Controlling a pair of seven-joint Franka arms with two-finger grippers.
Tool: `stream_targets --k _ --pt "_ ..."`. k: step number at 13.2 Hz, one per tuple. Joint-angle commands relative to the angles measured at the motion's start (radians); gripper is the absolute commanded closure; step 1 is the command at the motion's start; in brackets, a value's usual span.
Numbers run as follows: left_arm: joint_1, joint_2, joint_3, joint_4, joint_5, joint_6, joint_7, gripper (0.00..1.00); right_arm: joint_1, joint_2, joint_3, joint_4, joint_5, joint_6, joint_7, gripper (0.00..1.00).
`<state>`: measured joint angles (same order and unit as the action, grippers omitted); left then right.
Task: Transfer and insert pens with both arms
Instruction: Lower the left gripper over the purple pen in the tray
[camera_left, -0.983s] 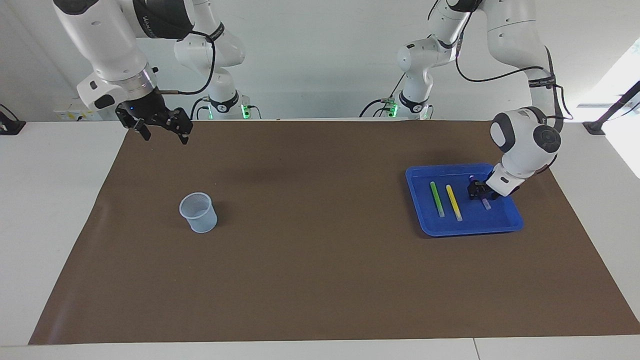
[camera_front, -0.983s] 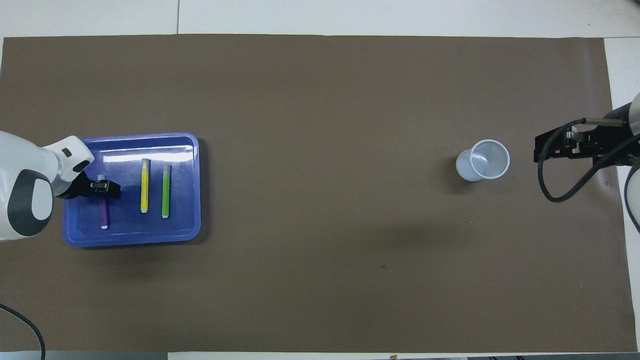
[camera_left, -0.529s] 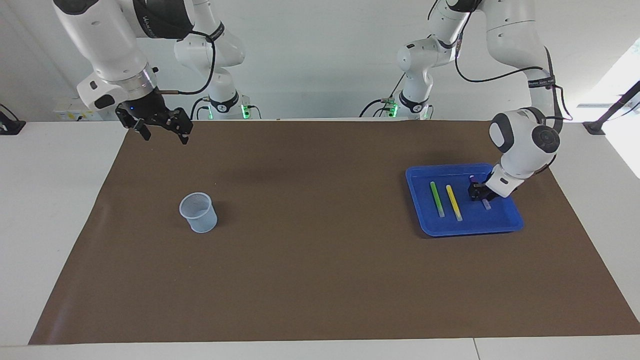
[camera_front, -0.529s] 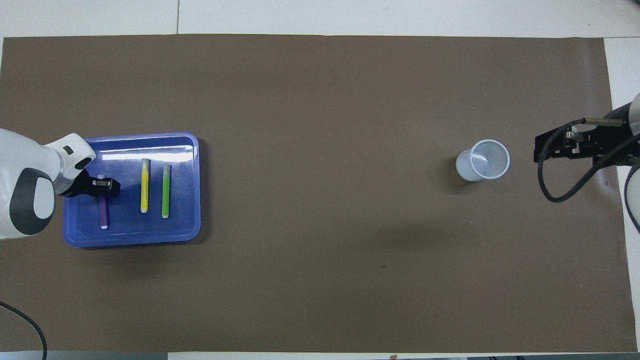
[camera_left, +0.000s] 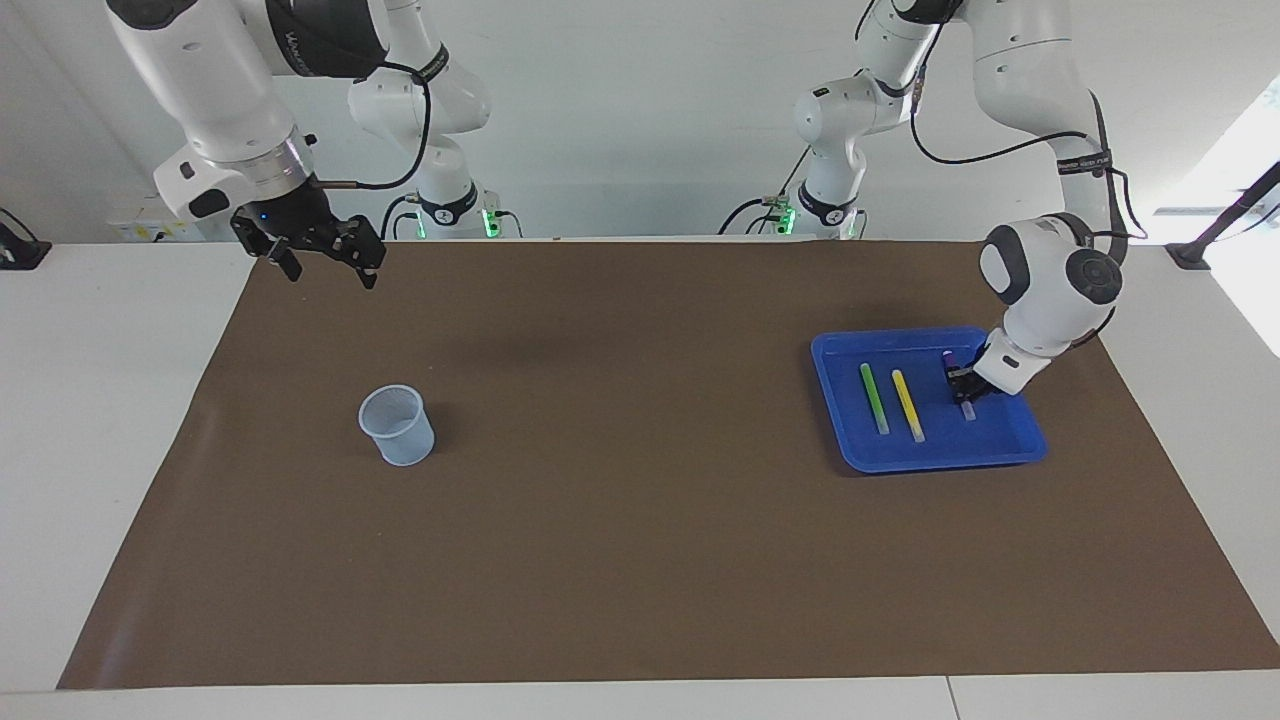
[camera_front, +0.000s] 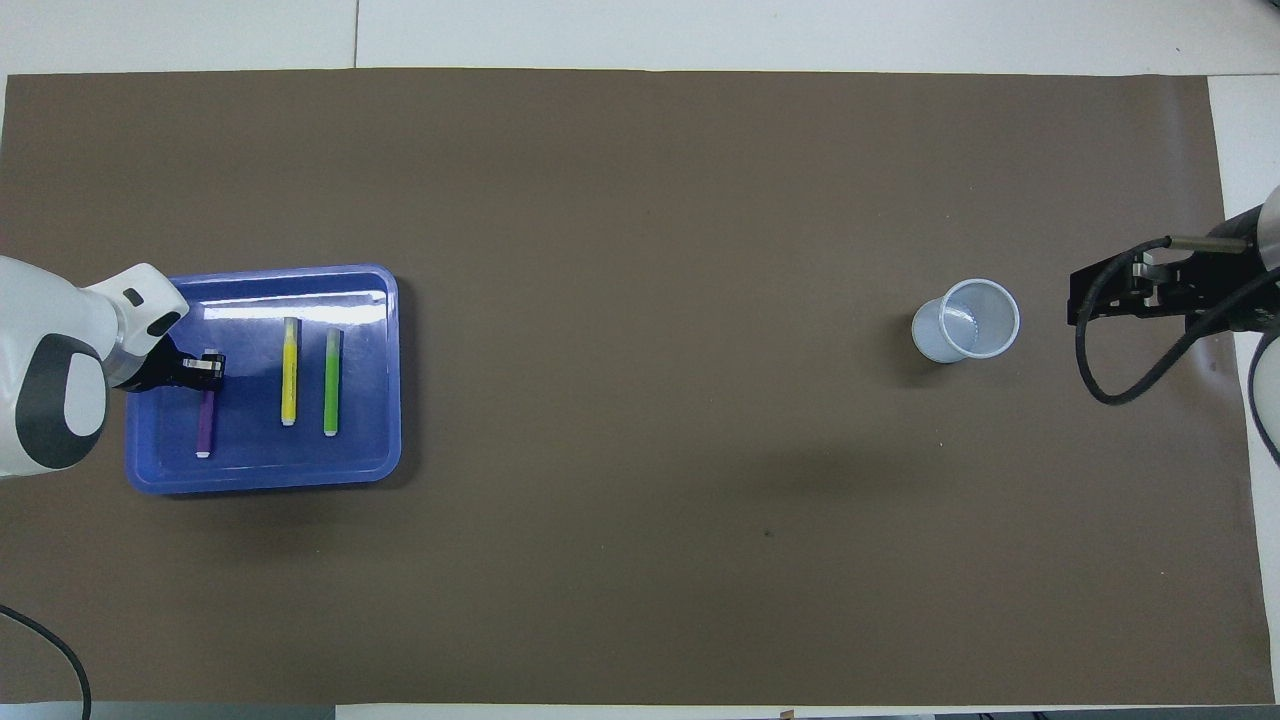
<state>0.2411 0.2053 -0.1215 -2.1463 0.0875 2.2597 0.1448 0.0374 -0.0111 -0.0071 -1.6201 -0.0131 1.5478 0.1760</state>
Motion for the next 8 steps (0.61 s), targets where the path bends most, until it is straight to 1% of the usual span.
stream_targets --k 1,3,5,8 --pt "0.001 0.017 0.005 0.003 0.026 0.011 -0.019 1.00 -0.002 -0.009 0.006 -0.007 0.007 -0.002 0.011 0.00" --pt "-0.003 0.019 0.003 0.037 0.025 -0.024 -0.021 1.00 -0.001 -0.009 0.009 -0.009 0.007 0.000 0.011 0.00" --pt "-0.008 0.020 0.000 0.122 0.005 -0.148 -0.027 1.00 -0.002 -0.009 0.009 -0.009 0.007 -0.001 0.011 0.00" --pt "-0.032 0.016 -0.001 0.248 -0.124 -0.329 -0.109 1.00 -0.007 -0.009 0.009 -0.009 0.007 -0.002 0.013 0.00"
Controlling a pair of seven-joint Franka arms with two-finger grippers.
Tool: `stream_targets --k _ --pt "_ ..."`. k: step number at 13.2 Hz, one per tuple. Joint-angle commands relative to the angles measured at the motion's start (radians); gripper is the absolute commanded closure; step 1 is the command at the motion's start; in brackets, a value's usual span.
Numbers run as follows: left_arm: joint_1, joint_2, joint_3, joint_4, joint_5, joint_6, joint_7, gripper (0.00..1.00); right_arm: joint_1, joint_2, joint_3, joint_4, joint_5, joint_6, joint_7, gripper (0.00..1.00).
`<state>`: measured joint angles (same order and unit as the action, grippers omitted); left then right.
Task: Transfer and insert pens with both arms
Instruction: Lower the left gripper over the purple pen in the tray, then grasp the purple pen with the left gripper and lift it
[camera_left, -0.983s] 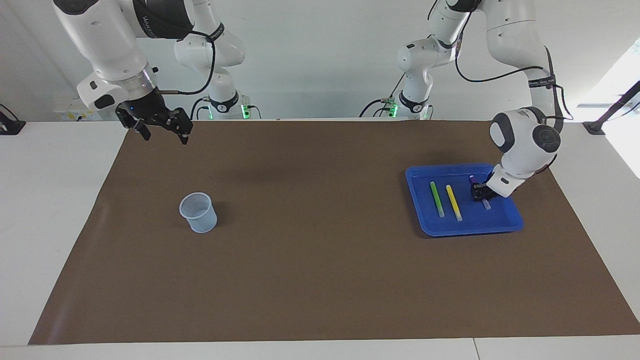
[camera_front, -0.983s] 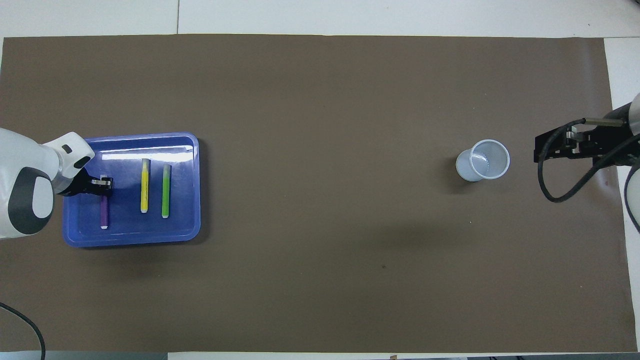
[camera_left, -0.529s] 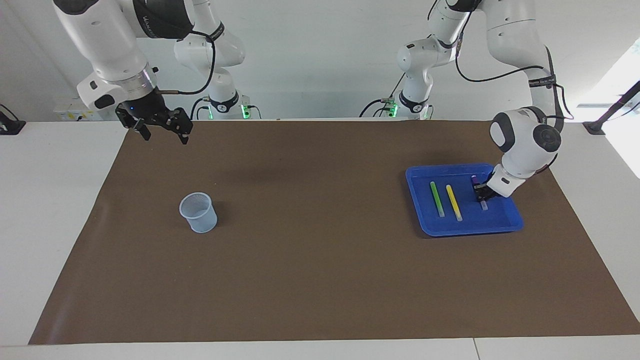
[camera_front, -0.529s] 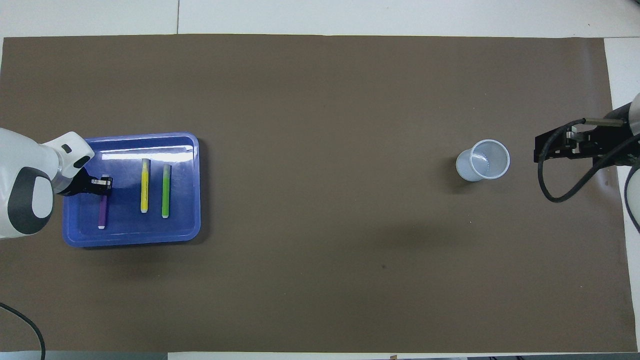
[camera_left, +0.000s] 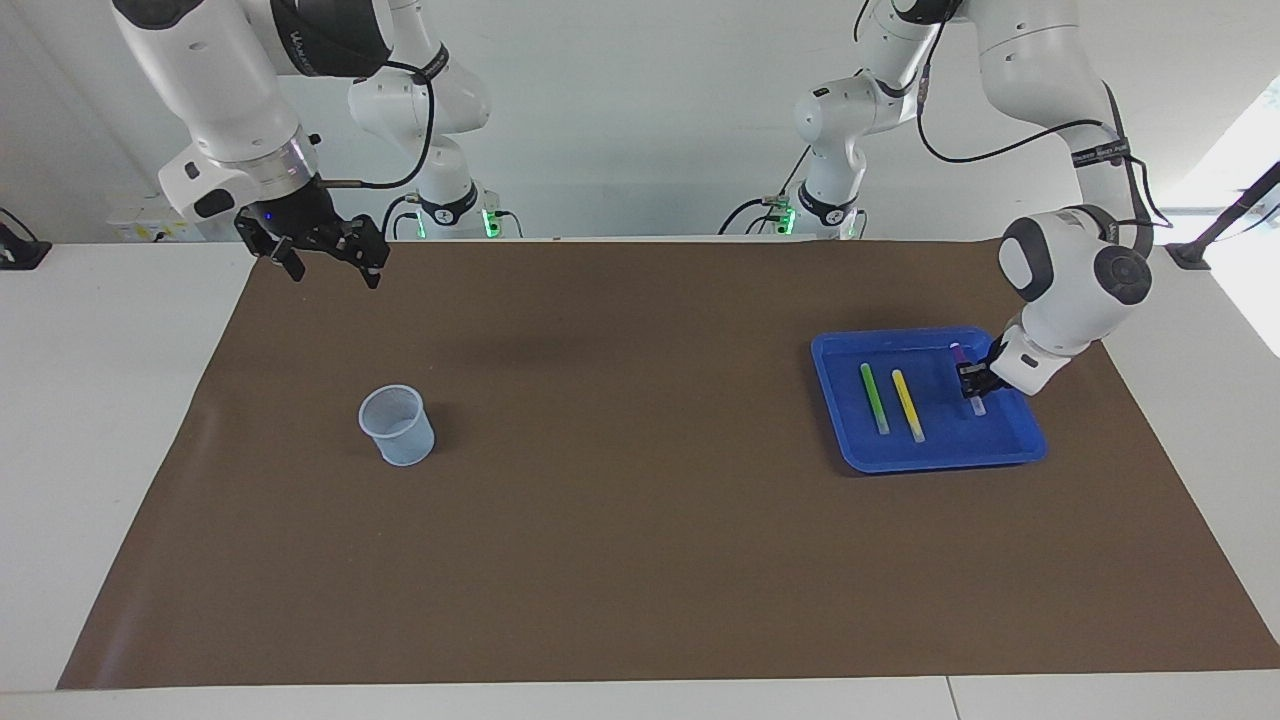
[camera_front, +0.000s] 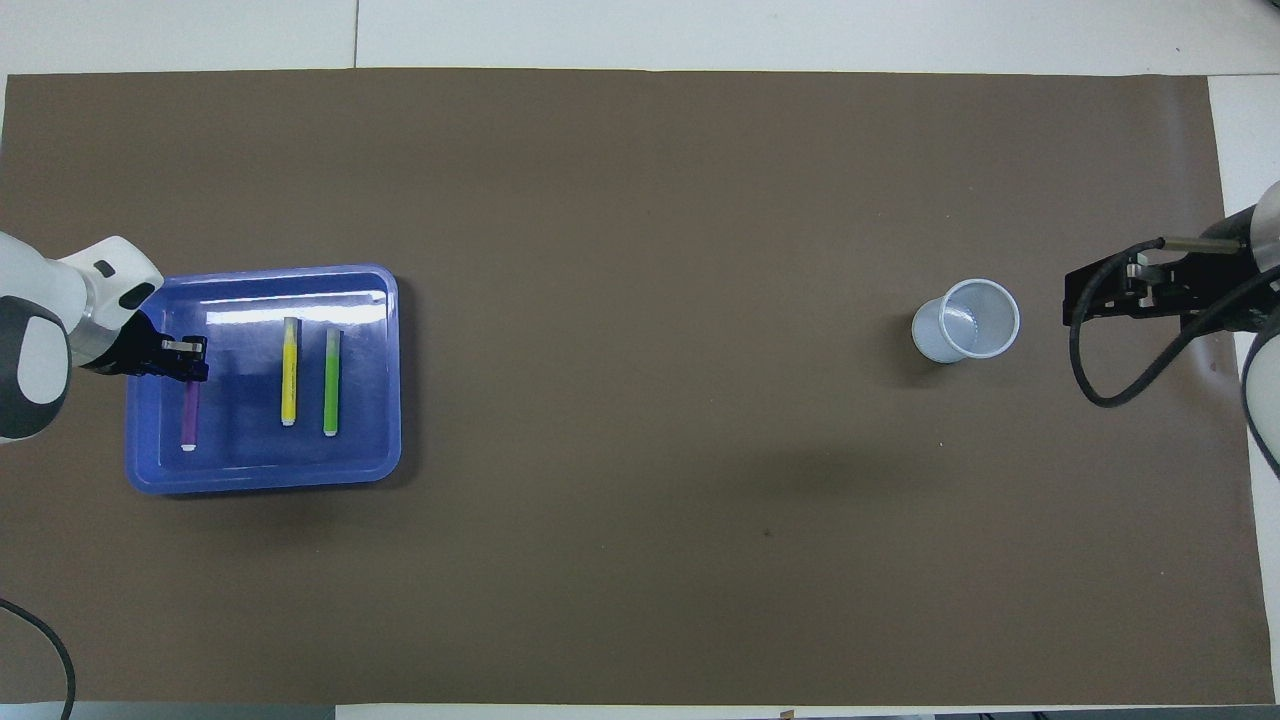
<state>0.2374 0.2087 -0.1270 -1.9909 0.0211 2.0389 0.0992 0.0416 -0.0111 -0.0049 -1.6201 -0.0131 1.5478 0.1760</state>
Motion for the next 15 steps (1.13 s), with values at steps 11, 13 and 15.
stream_targets --k 11,13,15 --pt "-0.179 -0.066 -0.115 0.328 -0.599 -0.405 -1.167 1.00 -0.002 -0.012 0.023 -0.007 0.016 -0.005 0.011 0.00" --pt "-0.181 -0.086 -0.172 0.311 -0.692 -0.396 -1.291 1.00 0.003 -0.013 0.034 -0.009 0.144 0.005 0.022 0.00" --pt "-0.191 -0.101 -0.206 0.282 -0.778 -0.369 -1.393 1.00 0.004 -0.012 0.058 -0.007 0.226 0.015 0.026 0.00"
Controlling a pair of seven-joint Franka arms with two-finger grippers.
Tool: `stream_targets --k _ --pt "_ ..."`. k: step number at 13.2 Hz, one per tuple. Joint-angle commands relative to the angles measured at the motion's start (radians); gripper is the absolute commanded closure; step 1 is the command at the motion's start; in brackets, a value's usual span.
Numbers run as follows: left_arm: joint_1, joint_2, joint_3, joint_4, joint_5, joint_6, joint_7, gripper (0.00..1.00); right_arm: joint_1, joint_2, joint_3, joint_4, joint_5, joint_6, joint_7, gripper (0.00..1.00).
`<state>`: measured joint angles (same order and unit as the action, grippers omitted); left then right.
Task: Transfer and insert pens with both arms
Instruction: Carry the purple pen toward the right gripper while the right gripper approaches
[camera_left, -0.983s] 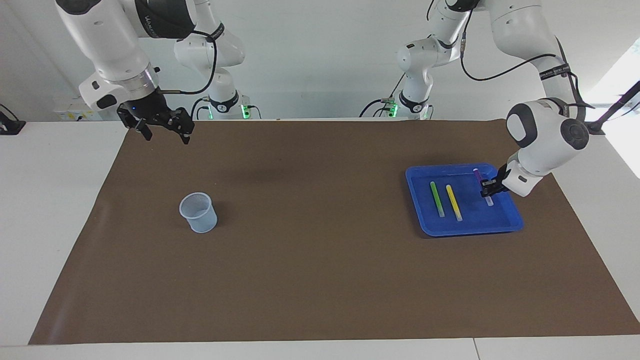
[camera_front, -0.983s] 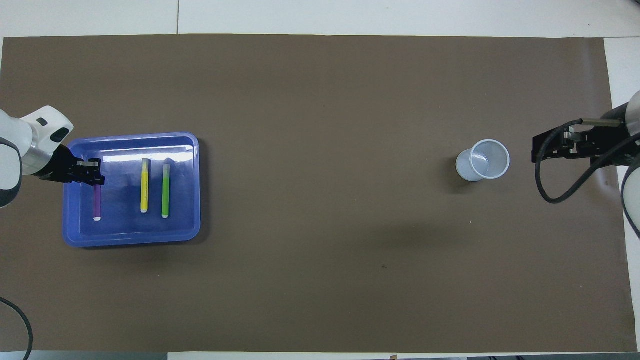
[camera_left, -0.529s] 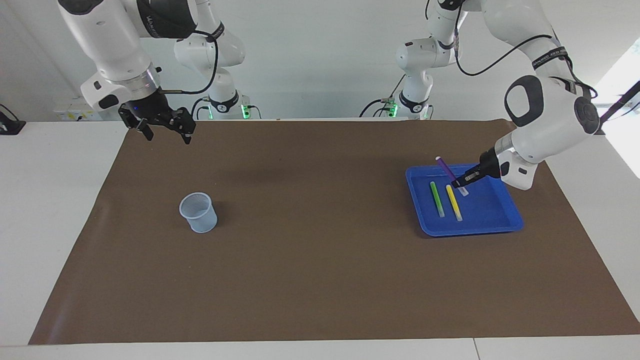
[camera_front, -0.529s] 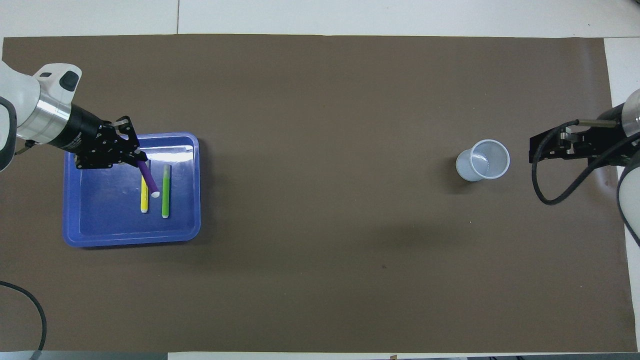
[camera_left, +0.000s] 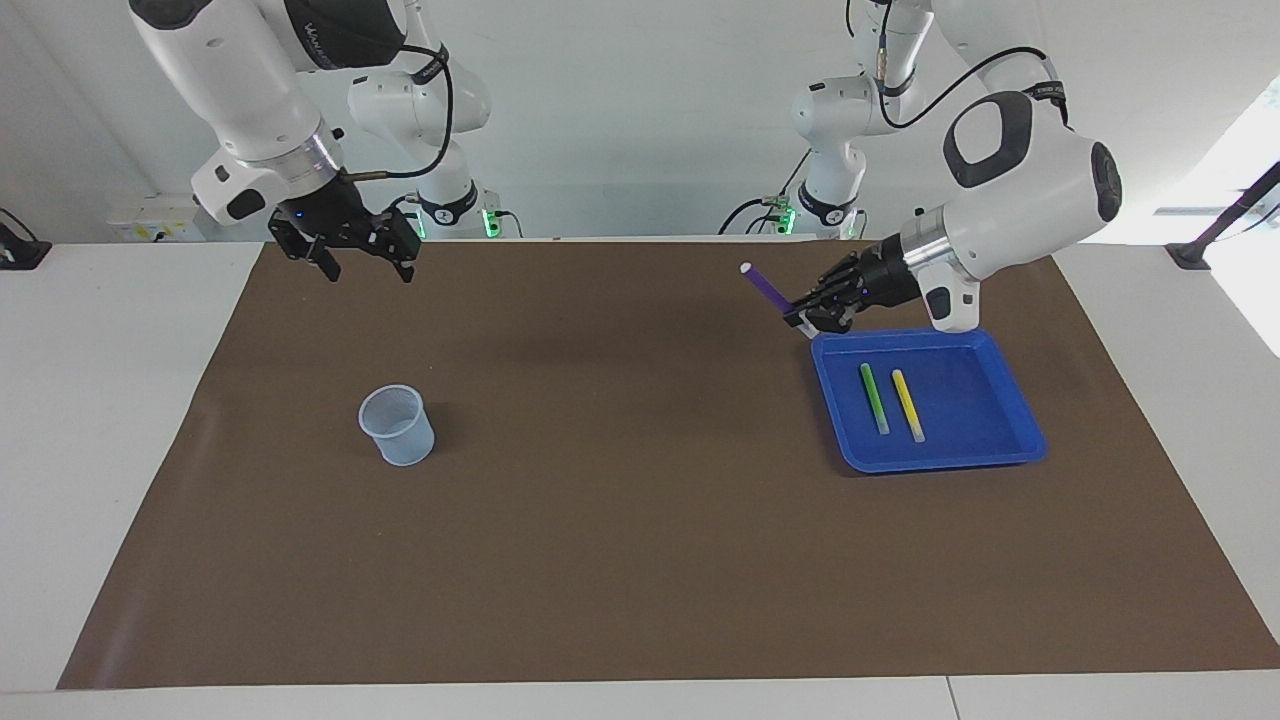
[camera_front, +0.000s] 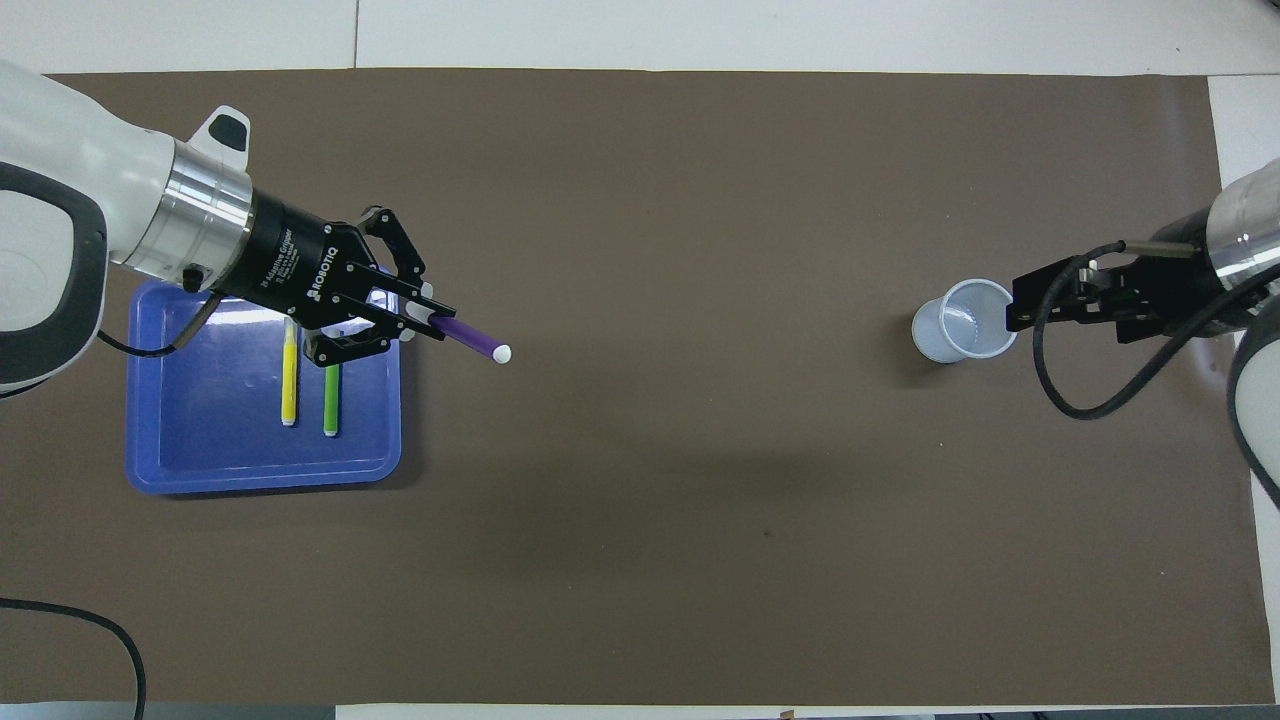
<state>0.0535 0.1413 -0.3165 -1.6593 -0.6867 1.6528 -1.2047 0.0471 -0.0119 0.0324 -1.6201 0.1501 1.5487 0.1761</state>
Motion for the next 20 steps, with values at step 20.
stream_targets --k 20 --pt "-0.305 -0.178 -0.016 -0.375 -0.556 0.610 -0.365 1.00 0.273 0.056 0.046 -0.029 0.309 0.347 0.456 0.00"
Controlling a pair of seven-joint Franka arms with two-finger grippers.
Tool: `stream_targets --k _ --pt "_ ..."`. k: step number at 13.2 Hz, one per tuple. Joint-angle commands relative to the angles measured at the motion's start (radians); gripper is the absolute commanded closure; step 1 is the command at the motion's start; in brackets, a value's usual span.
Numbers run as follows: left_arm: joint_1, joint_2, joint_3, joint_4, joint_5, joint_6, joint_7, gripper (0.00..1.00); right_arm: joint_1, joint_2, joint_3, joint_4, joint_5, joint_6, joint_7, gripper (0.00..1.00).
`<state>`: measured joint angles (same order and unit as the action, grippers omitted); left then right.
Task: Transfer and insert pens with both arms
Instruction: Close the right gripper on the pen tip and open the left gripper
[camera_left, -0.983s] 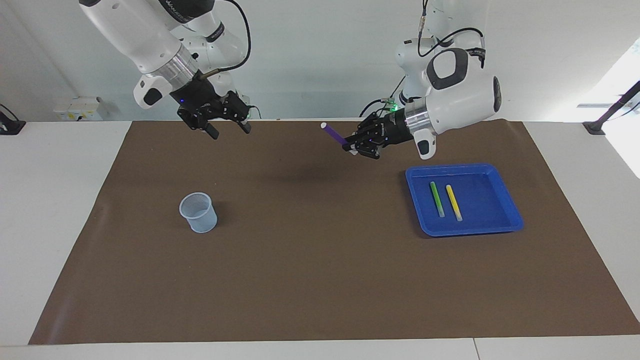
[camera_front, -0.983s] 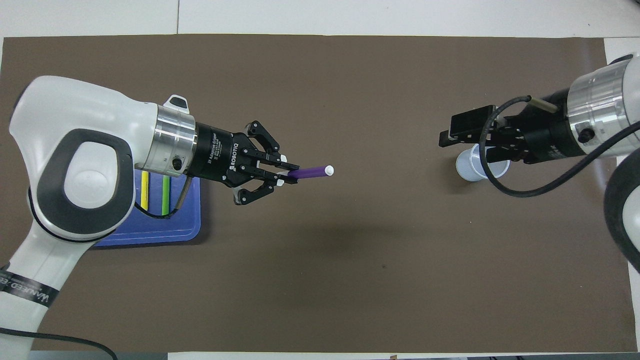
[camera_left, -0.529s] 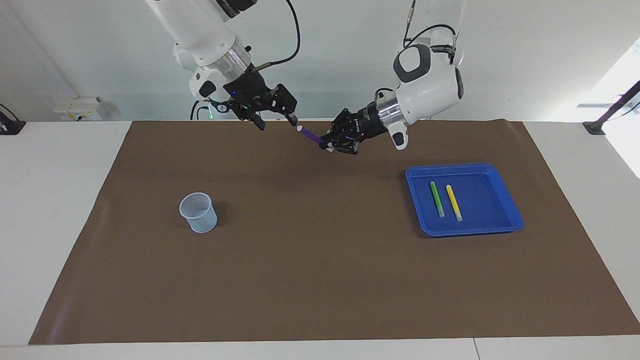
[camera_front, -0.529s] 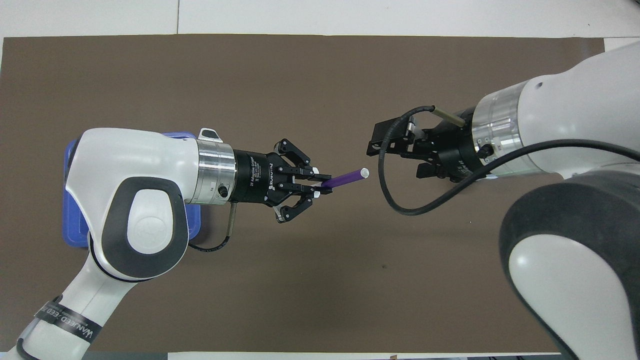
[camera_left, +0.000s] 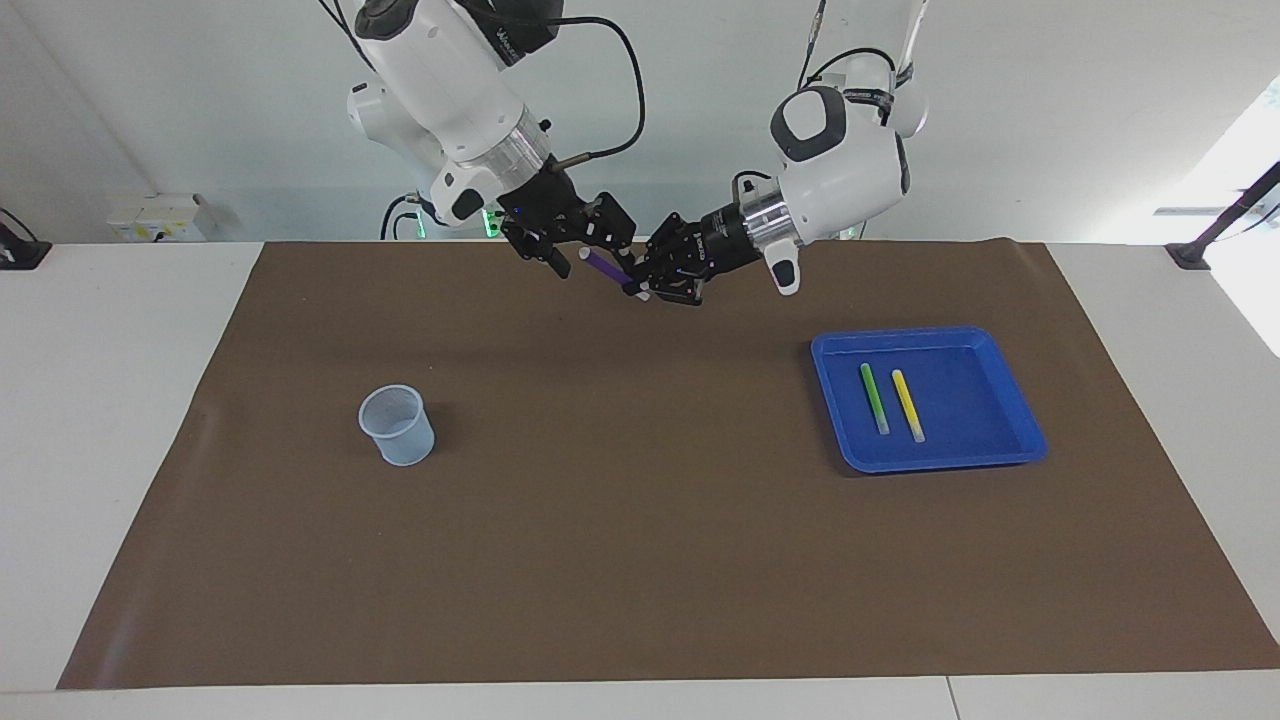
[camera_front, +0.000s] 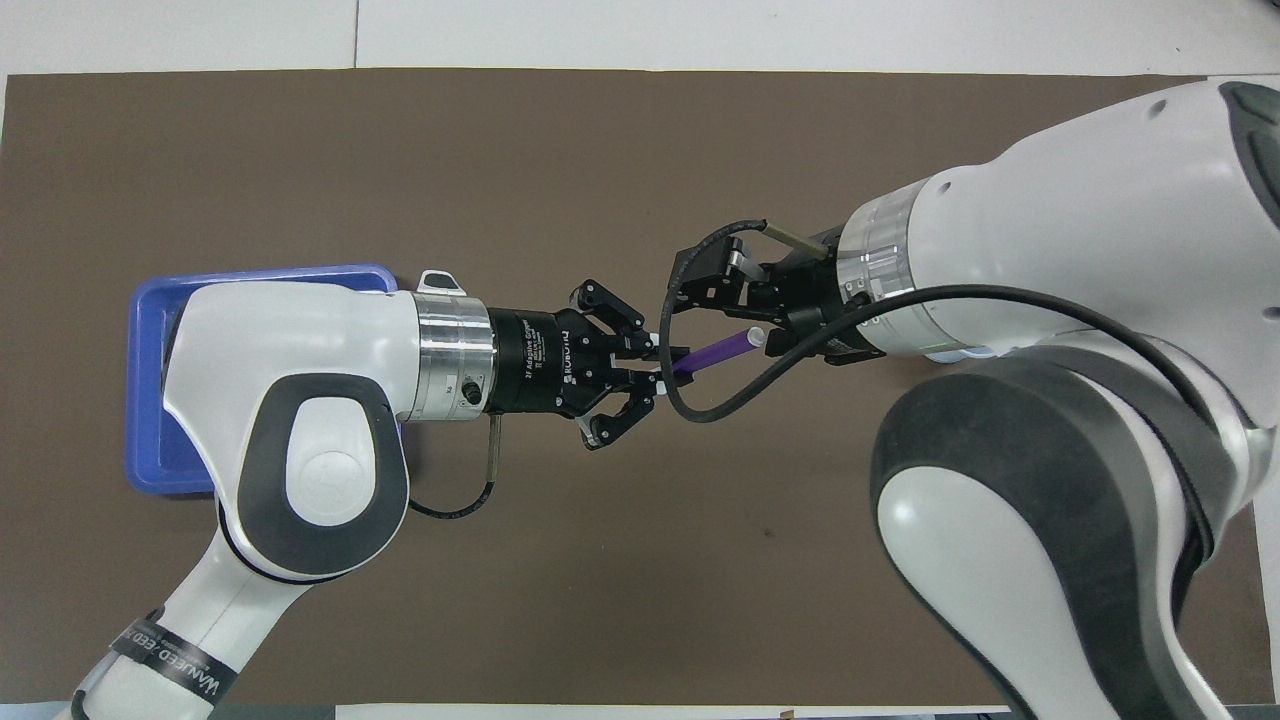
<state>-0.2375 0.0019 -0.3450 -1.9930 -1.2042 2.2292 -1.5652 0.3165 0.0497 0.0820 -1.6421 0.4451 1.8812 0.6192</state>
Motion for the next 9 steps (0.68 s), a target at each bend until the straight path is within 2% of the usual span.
stream_targets --k 1,4,9 --pt "-0.014 -0.039 0.011 -0.041 -0.043 0.036 -0.004 1.00 0.003 -0.004 -0.004 -0.001 0.014 0.007 0.013 0.00" --pt "-0.013 -0.039 0.012 -0.043 -0.061 0.041 -0.007 1.00 0.001 -0.011 -0.005 -0.001 0.007 -0.040 0.005 0.00" --pt "-0.013 -0.039 0.012 -0.043 -0.063 0.041 -0.004 1.00 0.001 -0.010 -0.005 -0.001 0.001 -0.028 -0.001 0.01"
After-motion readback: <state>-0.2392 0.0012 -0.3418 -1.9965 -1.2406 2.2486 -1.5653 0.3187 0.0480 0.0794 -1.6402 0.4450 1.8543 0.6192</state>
